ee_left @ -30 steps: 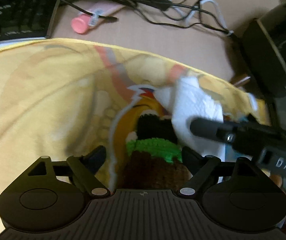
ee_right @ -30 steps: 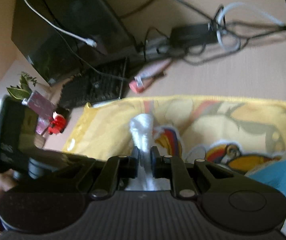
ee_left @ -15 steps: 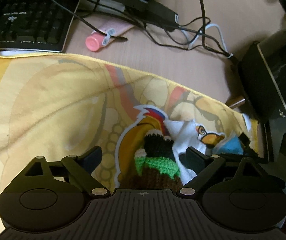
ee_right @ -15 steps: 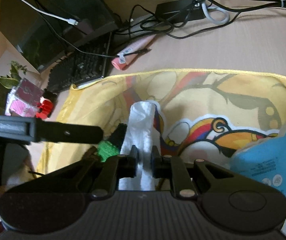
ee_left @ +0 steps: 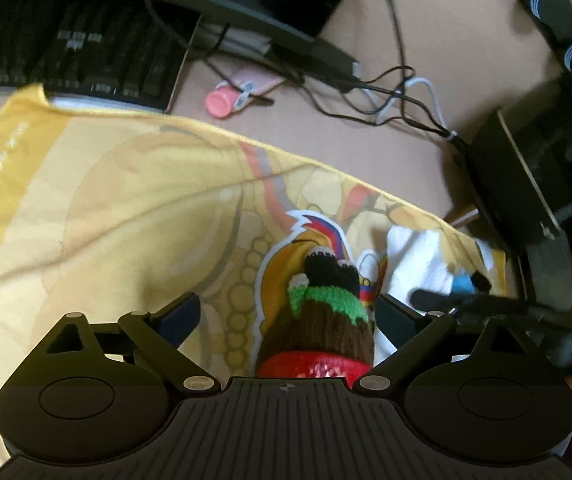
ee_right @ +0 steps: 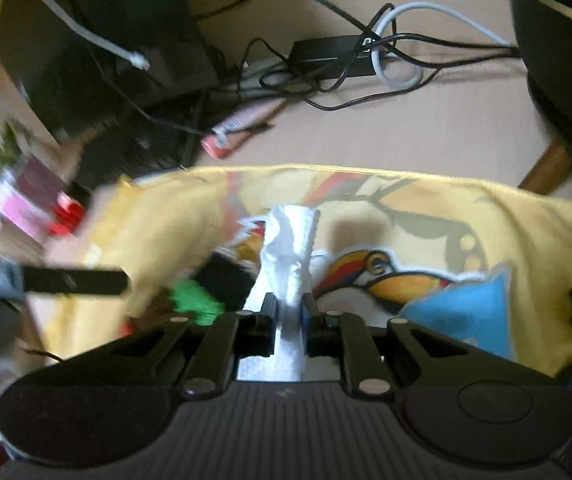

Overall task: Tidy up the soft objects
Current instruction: 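Hold the doll with the left gripper while the right gripper wipes its red base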

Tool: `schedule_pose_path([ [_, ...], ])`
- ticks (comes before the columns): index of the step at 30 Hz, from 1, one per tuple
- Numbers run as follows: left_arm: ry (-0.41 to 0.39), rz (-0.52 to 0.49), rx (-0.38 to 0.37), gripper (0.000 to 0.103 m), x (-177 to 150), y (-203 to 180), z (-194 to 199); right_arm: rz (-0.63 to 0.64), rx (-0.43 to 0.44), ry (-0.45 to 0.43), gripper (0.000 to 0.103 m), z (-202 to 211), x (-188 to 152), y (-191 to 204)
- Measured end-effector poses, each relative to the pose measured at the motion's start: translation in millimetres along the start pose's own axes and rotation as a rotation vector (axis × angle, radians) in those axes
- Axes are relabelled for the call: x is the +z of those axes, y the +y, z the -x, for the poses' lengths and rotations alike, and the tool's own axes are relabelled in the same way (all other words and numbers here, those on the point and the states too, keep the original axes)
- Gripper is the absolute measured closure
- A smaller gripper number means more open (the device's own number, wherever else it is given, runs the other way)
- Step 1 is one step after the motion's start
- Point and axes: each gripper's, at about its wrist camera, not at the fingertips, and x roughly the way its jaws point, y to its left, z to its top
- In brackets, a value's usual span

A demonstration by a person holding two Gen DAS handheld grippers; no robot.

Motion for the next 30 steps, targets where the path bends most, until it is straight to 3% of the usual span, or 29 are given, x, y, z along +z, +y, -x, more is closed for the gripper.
schedule_pose_path([
  [7,-0.002,-0.092,0.012,0.004,-12.3,-9.1,8.3,-0.004,0.184,0.055,0.089,-3.2,-4.8,27.6],
  [10,-0.002,-0.134,0.033,0.004,-16.6,-17.9,8.8,0.050,0.128,0.111,0.089,-21.4,-11.0,37.0],
  [13,0.001,-0.178,0.042,0.003,-19.2,-28.3,10.3,0.019,0.085,0.120,0.089,-21.9,-10.9,26.3],
  [17,0.005,-0.224,0.039,0.003,-21.6,-40.6,10.7,0.017,-0.028,0.104,0.089,-16.5,-13.5,12.8],
  [25,0.030,-0.283,0.026,0.003,-24.4,-56.6,4.2,0.016,-0.148,0.068,0.089,-5.1,-14.2,-6.6],
  [30,0.064,-0.378,0.004,0.003,-28.9,-76.2,-5.1,-0.012,-0.165,-0.015,0.089,22.8,-9.2,-16.2],
])
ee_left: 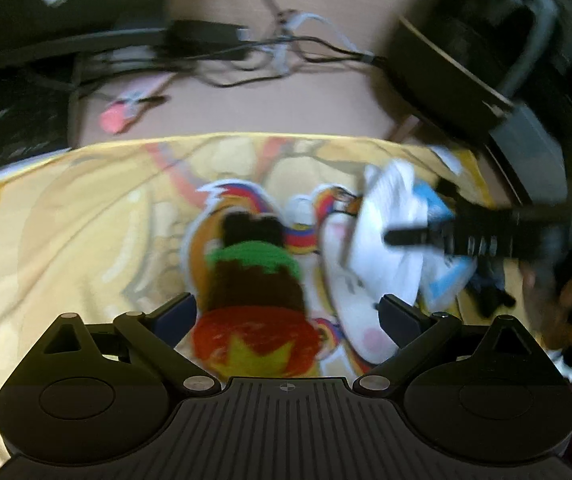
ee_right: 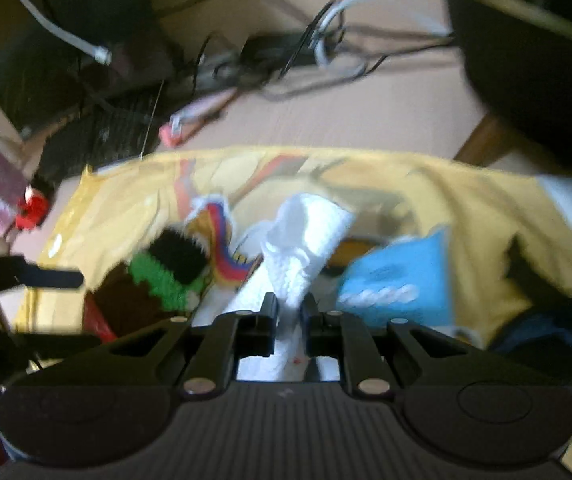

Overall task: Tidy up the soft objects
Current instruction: 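Hold the doll with the left gripper while the right gripper wipes its red base, then lower the doll onto the towel beside the packet and open the left gripper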

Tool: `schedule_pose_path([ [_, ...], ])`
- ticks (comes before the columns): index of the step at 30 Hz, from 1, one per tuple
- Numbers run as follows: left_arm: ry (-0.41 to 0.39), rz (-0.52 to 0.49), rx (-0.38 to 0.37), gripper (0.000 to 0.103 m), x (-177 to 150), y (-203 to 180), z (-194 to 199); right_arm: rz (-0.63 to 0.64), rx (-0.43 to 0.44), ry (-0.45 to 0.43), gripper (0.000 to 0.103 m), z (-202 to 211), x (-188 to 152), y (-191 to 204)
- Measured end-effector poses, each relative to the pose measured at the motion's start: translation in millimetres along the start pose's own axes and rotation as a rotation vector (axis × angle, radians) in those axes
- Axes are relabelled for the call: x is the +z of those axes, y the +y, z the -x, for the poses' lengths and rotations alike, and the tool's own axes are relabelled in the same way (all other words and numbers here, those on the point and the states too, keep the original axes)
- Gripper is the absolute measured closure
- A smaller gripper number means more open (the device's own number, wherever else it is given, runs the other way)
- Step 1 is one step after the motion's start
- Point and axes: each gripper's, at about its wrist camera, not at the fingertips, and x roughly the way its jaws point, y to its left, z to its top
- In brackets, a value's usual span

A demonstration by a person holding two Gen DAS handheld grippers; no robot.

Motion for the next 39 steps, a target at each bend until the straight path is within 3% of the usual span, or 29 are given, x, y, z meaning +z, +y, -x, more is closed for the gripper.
schedule_pose_path([
  [4,0.011,-0.121,-0.075,0.003,10.4,-30.6,-9.8,-0.034,-0.034,-0.070,0.089,29.3,4.4,-18.9],
  [8,0.075,-0.166,-0.237,0.003,27.4,-64.2,-42.9,-0.047,-0.154,-0.113,0.089,47.7,-2.7,-38.1],
  [14,0.138,-0.178,-0.307,0.003,52.9,-111.4,-100.1,-0.152,-0.188,-0.201,0.089,78.8,-15.1,-65.6],
  [19,0.171,-0.259,-0.212,0.003,58.4,-130.0,-136.4,-0.215,-0.223,-0.238,0.089,89.6,-28.0,-82.2],
  [20,0.169,-0.264,-0.210,0.008,56.6,-127.3,-134.9,-0.229,-0.222,-0.239,0.089,90.3,-30.9,-85.0],
  [22,0.174,-0.259,-0.212,0.027,52.5,-118.7,-126.3,-0.244,-0.198,-0.236,0.089,90.8,-32.5,-86.4],
  [23,0.178,-0.246,-0.217,0.028,50.9,-112.4,-119.0,-0.251,-0.176,-0.234,0.089,91.1,-32.2,-85.2],
  [28,0.159,-0.138,-0.160,0.028,38.7,-74.2,-84.0,-0.227,-0.062,-0.184,0.089,76.1,-24.3,-66.5],
  [30,0.166,-0.080,-0.146,0.022,34.6,-61.0,-79.4,-0.195,-0.030,-0.137,0.089,61.9,-22.0,-57.7],
  [32,0.169,-0.043,-0.136,0.010,32.5,-56.3,-82.4,-0.170,-0.007,-0.069,0.089,42.7,-21.2,-50.4],
  [35,0.160,-0.019,-0.142,0.009,29.3,-55.8,-82.3,-0.097,-0.061,0.010,0.088,20.5,-24.7,-38.8],
  [37,0.140,-0.013,-0.167,0.009,29.1,-55.4,-74.4,-0.060,-0.120,0.009,0.084,23.0,-28.1,-37.3],
  [39,0.096,0.008,-0.166,0.009,31.0,-48.9,-60.4,-0.071,-0.151,-0.026,0.065,39.4,-30.2,-44.1],
])
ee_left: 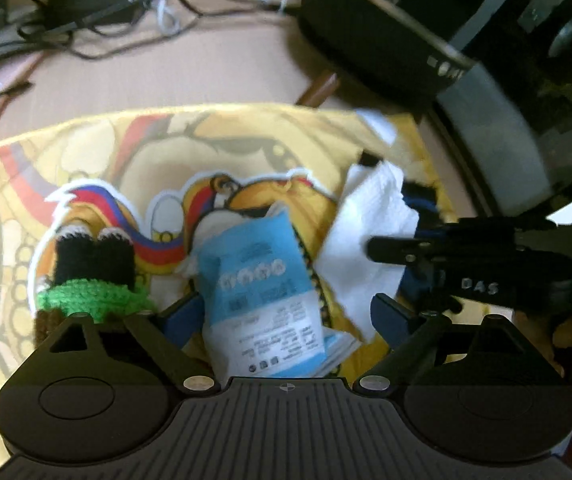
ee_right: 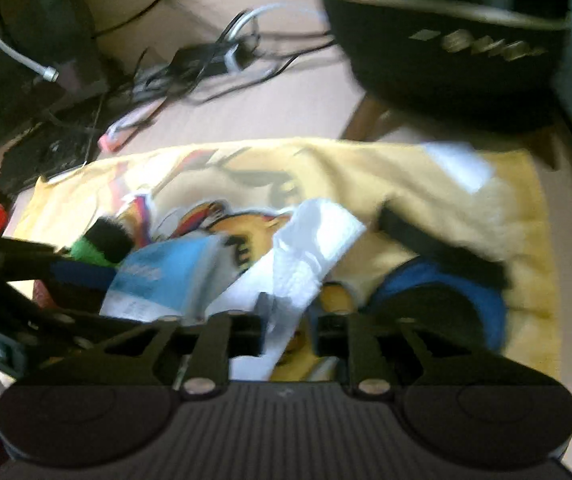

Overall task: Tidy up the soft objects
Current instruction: 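Lower the doll onto the towel beside the packet and open the left gripper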

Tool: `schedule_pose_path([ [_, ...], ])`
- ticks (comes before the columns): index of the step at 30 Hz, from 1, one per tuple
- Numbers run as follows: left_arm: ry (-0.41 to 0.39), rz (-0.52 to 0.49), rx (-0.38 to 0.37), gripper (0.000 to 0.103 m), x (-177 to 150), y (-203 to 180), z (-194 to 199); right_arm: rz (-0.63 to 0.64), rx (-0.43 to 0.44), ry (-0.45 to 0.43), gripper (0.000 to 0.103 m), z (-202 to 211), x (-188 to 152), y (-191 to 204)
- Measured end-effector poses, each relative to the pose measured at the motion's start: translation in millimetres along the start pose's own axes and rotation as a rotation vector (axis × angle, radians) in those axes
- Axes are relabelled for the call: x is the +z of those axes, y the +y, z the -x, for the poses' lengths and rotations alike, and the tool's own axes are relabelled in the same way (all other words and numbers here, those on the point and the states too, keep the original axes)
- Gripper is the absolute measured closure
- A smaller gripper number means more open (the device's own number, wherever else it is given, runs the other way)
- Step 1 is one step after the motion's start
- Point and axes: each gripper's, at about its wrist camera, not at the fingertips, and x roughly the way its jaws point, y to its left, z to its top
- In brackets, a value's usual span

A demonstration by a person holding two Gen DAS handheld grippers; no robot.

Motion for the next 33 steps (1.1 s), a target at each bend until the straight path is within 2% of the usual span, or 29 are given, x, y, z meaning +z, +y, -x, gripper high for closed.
schedule_pose_path([
  [1,-0.026,0.011,0.006,0.007,1.4,2.0,7.7,-0.019,-0.020,-0.027,0.049,10.2,-0.6,-7.3],
  [2,-0.054,0.024,0.015,0.005,2.1,4.4,15.7,-0.038,-0.042,-0.055,0.041,20.5,-1.2,-14.7],
  [6,-0.169,0.120,0.086,0.003,-6.2,21.9,49.4,-0.038,-0.257,-0.145,0.030,46.8,-11.0,-39.6],
  [8,-0.197,0.181,0.111,0.002,-13.7,32.4,62.6,-0.082,-0.301,-0.143,0.030,43.5,-15.7,-51.3],
  [12,-0.213,0.280,0.176,0.002,-26.4,53.5,73.6,-0.136,-0.248,-0.137,0.030,24.5,-24.3,-59.4],
  [14,-0.222,0.273,0.257,0.002,-32.2,54.0,77.3,-0.109,-0.279,-0.136,0.029,12.7,-27.8,-55.3],
  [16,-0.213,0.244,0.342,0.001,-37.2,51.2,78.3,-0.125,-0.222,-0.130,0.034,11.6,-27.3,-50.9],
  [17,-0.204,0.247,0.358,0.000,-39.2,51.6,78.1,-0.133,-0.183,-0.118,0.034,10.5,-26.3,-48.1],
  [20,-0.191,0.297,0.335,0.000,-42.6,56.3,75.2,-0.077,-0.133,-0.116,0.034,3.2,-21.1,-27.6],
  [24,-0.179,0.291,0.347,0.000,-43.1,50.4,74.9,0.003,-0.166,-0.139,0.032,6.9,-10.5,-6.2],
  [26,-0.172,0.278,0.365,0.000,-43.2,44.2,76.0,0.017,-0.179,-0.163,0.020,18.4,-6.4,-0.8],
  [29,-0.152,0.325,0.335,0.000,-45.7,34.4,76.3,0.007,-0.192,-0.183,0.011,41.3,-3.1,6.6],
  [31,-0.150,0.369,0.303,0.000,-51.1,24.7,77.5,-0.042,-0.165,-0.177,0.007,55.4,-4.8,11.1],
  [33,-0.145,0.349,0.294,0.000,-58.6,6.2,75.2,-0.125,-0.116,-0.171,0.001,69.3,-12.8,17.9],
])
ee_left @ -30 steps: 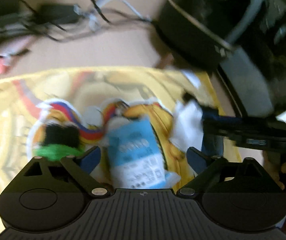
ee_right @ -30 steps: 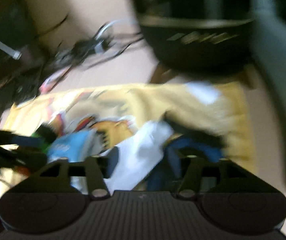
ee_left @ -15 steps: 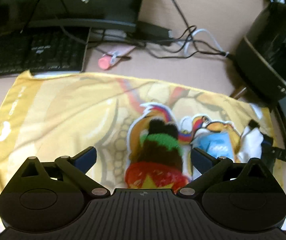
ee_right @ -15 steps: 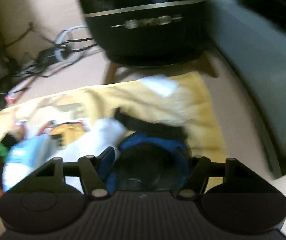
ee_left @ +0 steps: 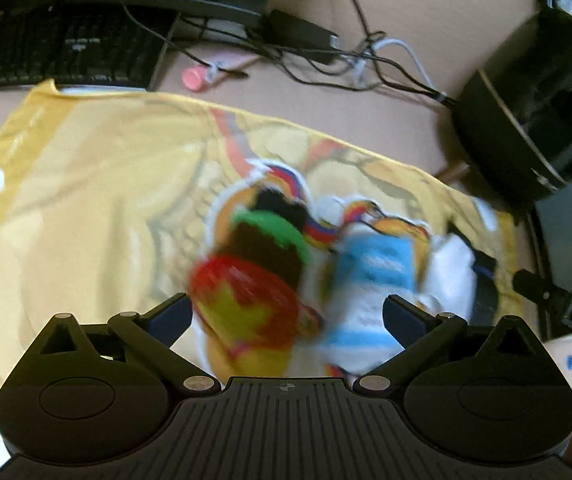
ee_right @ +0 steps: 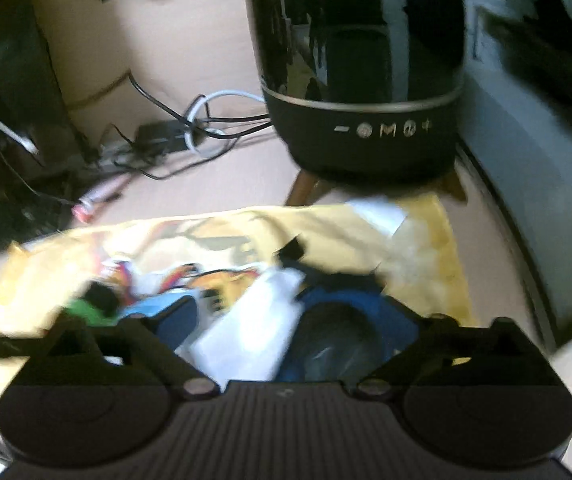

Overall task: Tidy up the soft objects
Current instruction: 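Lower the doll onto the towel beside the packet and open the left gripper, then drop the white tissue onto the towel beside the mask with the right gripper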

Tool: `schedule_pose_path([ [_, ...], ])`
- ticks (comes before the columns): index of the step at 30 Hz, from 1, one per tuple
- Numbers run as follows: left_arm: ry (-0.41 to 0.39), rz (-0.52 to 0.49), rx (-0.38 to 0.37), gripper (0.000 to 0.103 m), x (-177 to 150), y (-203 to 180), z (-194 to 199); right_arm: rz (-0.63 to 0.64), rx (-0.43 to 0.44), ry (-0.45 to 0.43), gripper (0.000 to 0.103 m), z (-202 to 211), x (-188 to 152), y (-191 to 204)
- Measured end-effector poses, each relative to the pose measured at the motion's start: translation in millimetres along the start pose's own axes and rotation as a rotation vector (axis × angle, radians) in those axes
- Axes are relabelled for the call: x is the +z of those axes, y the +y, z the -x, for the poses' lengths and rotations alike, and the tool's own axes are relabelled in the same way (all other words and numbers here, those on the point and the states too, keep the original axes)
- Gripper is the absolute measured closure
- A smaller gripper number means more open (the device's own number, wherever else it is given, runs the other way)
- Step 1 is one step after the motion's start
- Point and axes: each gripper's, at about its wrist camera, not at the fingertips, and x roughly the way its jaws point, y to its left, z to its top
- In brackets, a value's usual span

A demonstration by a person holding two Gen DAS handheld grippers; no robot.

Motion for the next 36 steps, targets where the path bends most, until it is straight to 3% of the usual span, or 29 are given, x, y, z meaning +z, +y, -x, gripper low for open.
schedule_pose_path([
  [3,0.022,-0.171,0.045,0.000,-24.3,-28.2,-3.8,-0.047,0.008,0.014,0.000,16.2,-26.8,9.9],
  [5,0.042,-0.249,0.094,0.000,-40.7,-41.9,-8.8,-0.011,-0.038,0.035,0.000,21.9,-51.1,16.9],
  [7,0.074,-0.240,0.116,0.000,-50.4,-45.6,-10.9,0.016,-0.096,0.089,0.000,20.8,-74.4,18.4],
  [8,0.082,-0.239,0.132,0.000,-54.4,-47.8,-11.0,-0.015,-0.076,0.130,0.000,17.8,-78.7,12.6],
  [11,0.026,-0.203,0.134,0.000,-57.2,-52.3,4.0,-0.040,-0.073,0.188,0.000,14.9,-76.3,1.8],
  [14,-0.049,-0.206,0.164,0.000,-58.8,-56.2,16.6,-0.045,-0.077,0.111,0.000,30.3,-71.0,-2.5],
  [16,-0.055,-0.205,0.197,0.000,-58.6,-56.8,16.1,-0.030,-0.073,0.087,0.000,30.1,-64.8,-2.7],
  [21,-0.077,-0.152,0.184,0.000,-54.4,-51.1,16.0,0.048,-0.051,0.115,0.000,14.3,-56.7,3.3],
  [28,-0.093,-0.156,0.224,0.000,-53.2,-51.3,17.1,0.124,-0.026,0.098,0.000,10.9,-51.7,19.2],
  [36,-0.085,-0.161,0.217,0.000,-53.2,-48.1,16.9,0.106,-0.028,0.124,0.000,4.2,-53.0,23.2],
])
